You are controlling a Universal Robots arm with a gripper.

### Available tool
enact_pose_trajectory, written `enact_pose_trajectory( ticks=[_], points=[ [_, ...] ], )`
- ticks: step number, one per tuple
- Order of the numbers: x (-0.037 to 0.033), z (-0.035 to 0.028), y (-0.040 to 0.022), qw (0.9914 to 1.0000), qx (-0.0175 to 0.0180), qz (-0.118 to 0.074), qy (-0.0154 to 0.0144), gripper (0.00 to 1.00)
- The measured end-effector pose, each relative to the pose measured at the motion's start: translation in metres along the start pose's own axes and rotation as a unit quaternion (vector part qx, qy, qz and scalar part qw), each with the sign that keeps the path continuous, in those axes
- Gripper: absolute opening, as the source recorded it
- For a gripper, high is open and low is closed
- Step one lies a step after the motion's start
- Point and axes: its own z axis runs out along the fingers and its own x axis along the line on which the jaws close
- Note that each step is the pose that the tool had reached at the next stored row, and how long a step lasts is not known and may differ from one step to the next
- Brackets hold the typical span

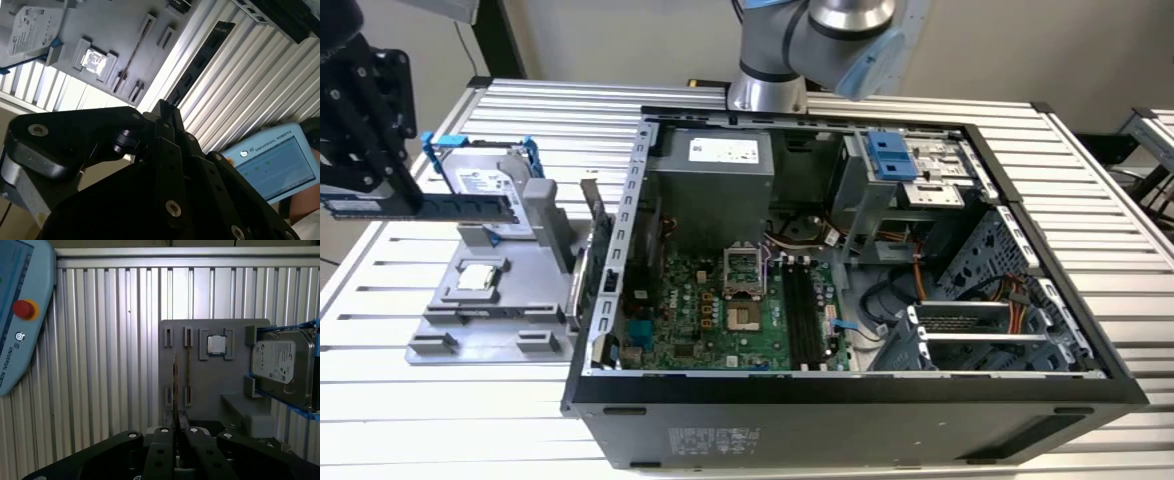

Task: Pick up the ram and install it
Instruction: 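Pick up the ram and move it above insertion slot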

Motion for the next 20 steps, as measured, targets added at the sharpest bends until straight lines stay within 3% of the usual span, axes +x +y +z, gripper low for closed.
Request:
enact_pose_trajectory(
  ticks=[20],
  points=[
    [-0.0005,0.0003,-0.0372,1.00000,0.0000,0.000,-0.0002,0.00]
  ],
)
